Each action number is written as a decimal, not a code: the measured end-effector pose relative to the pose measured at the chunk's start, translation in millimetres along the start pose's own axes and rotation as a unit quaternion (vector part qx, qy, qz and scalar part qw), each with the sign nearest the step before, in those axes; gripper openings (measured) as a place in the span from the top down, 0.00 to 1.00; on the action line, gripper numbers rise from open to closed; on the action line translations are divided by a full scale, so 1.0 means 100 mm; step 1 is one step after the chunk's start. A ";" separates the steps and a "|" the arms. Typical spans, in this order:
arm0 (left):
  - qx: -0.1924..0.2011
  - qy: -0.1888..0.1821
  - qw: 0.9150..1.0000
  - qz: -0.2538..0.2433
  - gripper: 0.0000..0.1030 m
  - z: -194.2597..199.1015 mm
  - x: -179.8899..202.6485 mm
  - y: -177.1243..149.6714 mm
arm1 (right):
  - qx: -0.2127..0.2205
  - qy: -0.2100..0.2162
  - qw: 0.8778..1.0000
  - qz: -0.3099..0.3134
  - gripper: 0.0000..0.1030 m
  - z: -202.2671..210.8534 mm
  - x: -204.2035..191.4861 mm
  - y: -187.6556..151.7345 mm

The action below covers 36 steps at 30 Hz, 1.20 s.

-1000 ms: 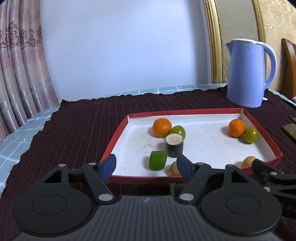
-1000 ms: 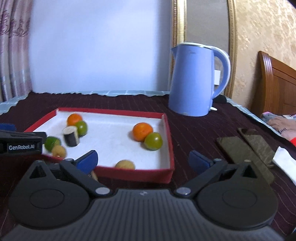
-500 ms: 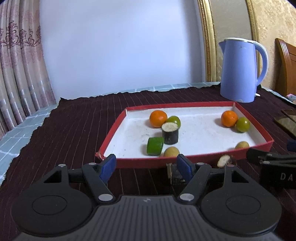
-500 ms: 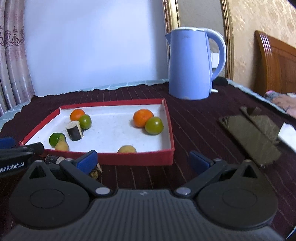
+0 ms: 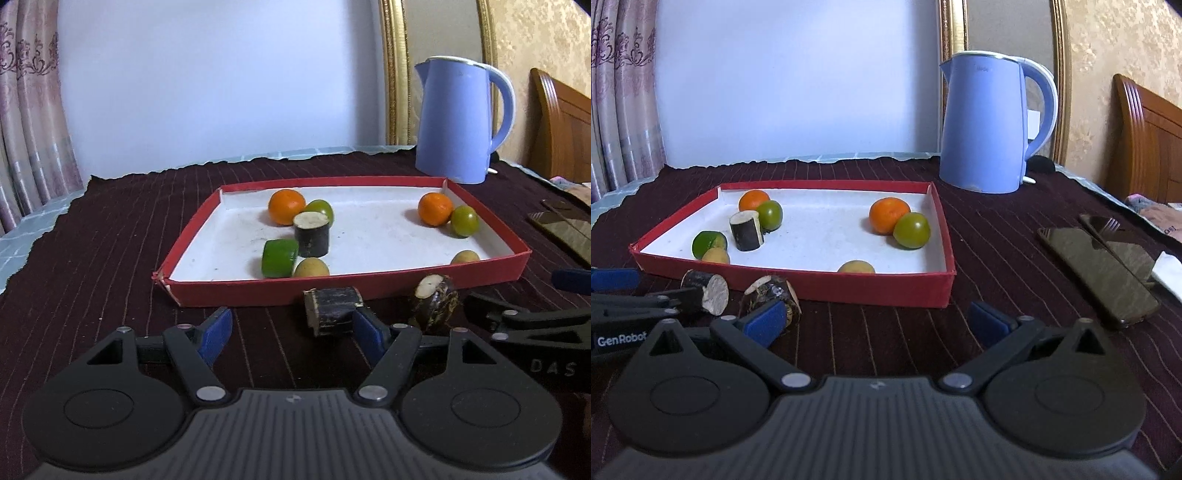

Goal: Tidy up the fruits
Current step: 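Close the left tool on a dark cylindrical piece while the right tool grasps a dark brown root piece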

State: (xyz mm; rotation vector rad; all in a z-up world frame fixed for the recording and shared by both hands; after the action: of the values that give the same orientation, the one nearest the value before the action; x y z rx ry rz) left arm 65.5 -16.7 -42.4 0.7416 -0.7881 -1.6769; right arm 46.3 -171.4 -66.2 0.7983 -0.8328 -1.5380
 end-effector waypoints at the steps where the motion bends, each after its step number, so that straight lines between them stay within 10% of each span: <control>1: -0.001 -0.002 1.000 -0.001 0.30 -0.01 0.01 0.00 | -0.002 -0.001 1.000 0.000 0.00 -0.01 0.00 -0.01; 24: -0.046 0.026 0.998 0.036 0.42 -0.30 -0.03 0.04 | -0.024 0.036 0.994 -0.101 0.00 -0.08 0.28 -0.07; 36: -0.046 0.062 0.996 0.042 0.19 -0.26 -0.36 -0.04 | -0.053 0.049 0.997 -0.004 0.00 -0.14 -0.16 0.03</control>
State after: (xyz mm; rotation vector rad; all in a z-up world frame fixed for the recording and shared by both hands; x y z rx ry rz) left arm 91.9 15.5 -58.2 0.7312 -0.6419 -1.5656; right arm 61.8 -156.6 -70.6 0.7928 -0.6722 -1.5242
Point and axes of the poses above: each gripper's, at about its wrist camera, not at the fingertips, and z roughly against the way its jaws point, x to its right, y to its top, the point moved 5 cm from there along -z, roughly the way its jaws point, and after that the axes turned 3 degrees about -x, right-handed, at the moved point
